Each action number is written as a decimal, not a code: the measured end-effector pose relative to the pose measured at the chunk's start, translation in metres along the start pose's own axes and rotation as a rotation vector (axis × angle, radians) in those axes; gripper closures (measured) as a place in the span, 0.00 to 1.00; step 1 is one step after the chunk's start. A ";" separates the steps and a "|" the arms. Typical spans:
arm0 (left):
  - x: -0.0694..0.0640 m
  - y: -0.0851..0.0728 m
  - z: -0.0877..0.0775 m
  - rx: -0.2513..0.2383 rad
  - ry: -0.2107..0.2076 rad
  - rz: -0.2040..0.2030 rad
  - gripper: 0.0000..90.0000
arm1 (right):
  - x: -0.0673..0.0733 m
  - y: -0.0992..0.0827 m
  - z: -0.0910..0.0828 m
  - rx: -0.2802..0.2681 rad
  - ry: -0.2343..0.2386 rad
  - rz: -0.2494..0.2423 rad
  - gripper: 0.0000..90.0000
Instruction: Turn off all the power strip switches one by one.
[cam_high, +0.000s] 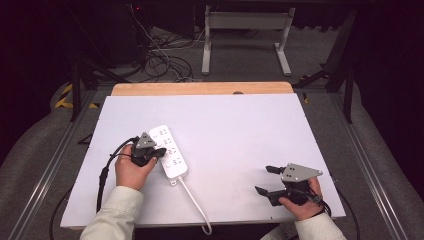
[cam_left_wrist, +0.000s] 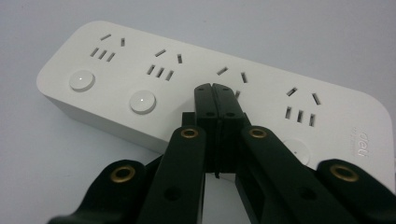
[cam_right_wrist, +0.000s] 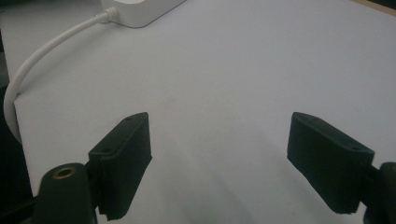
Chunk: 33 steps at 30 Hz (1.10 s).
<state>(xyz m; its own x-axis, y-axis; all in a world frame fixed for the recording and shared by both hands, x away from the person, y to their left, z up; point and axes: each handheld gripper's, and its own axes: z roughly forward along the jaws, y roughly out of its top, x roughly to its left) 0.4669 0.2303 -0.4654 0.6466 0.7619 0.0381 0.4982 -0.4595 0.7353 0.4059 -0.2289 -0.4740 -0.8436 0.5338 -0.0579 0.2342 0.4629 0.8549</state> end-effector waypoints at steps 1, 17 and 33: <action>0.000 0.000 0.000 0.001 0.000 0.000 1.00 | 0.000 0.000 0.000 0.001 0.000 0.000 0.25; -0.002 -0.001 0.000 0.004 -0.002 -0.018 1.00 | 0.001 0.000 0.000 -0.003 0.002 0.004 0.25; -0.005 0.010 -0.021 -0.149 0.027 0.003 1.00 | -0.001 -0.001 0.002 0.003 0.006 0.008 0.25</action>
<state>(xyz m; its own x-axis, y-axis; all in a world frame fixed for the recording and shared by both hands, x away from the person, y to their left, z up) 0.4564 0.2314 -0.4435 0.6313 0.7734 0.0570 0.4036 -0.3904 0.8275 0.4077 -0.2283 -0.4755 -0.8446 0.5332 -0.0480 0.2423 0.4606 0.8539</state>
